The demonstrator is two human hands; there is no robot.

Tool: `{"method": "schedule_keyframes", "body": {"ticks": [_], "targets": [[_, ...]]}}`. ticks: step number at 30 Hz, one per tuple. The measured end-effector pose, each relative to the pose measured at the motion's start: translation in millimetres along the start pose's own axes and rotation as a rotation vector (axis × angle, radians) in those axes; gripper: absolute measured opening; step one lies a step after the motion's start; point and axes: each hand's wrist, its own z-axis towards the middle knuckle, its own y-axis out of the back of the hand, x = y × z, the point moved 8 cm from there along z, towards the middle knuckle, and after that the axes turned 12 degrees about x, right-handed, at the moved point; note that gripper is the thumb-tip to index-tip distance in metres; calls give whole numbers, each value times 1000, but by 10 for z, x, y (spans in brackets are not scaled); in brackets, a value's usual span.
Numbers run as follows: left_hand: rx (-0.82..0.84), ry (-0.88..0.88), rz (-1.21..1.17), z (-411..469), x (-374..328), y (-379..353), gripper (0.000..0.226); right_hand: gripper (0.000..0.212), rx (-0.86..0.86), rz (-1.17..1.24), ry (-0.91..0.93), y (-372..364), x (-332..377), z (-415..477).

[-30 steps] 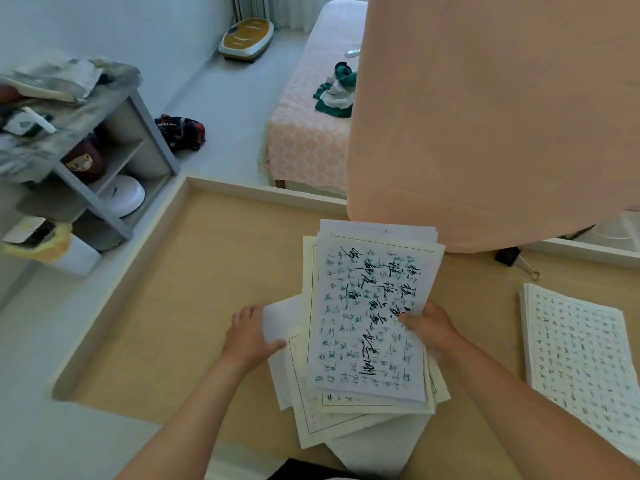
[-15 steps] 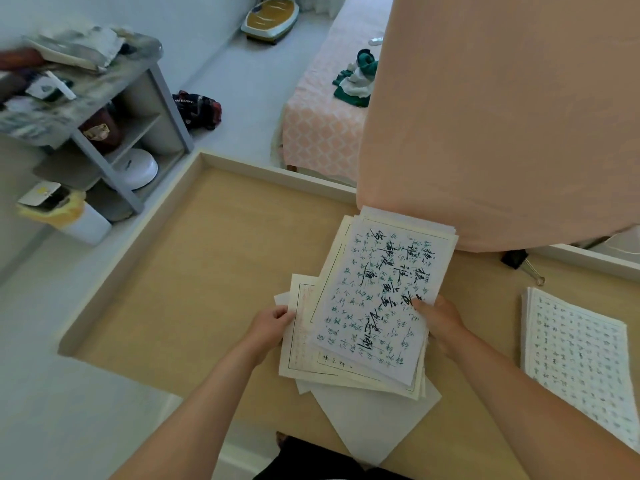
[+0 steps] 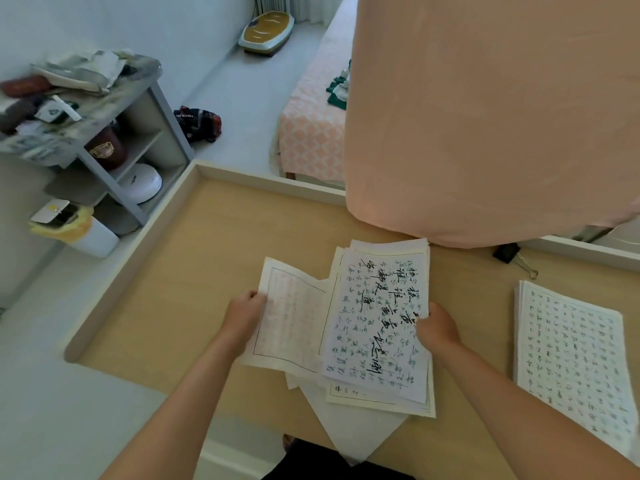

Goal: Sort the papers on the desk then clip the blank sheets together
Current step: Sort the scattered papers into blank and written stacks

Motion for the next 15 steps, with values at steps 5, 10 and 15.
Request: {"method": "schedule_keyframes", "body": {"ticks": [5, 10, 15], "targets": [[213, -26, -298, -263, -528, -164, 25, 112, 162, -326, 423, -231, 705, -418], [376, -8, -478, -404, -848, -794, 28, 116, 598, -103, 692, -731, 1273, -1193], [434, -119, -495, -432, -1031, -1046, 33, 27, 292, 391, 468, -413, 1191, -958]]}}
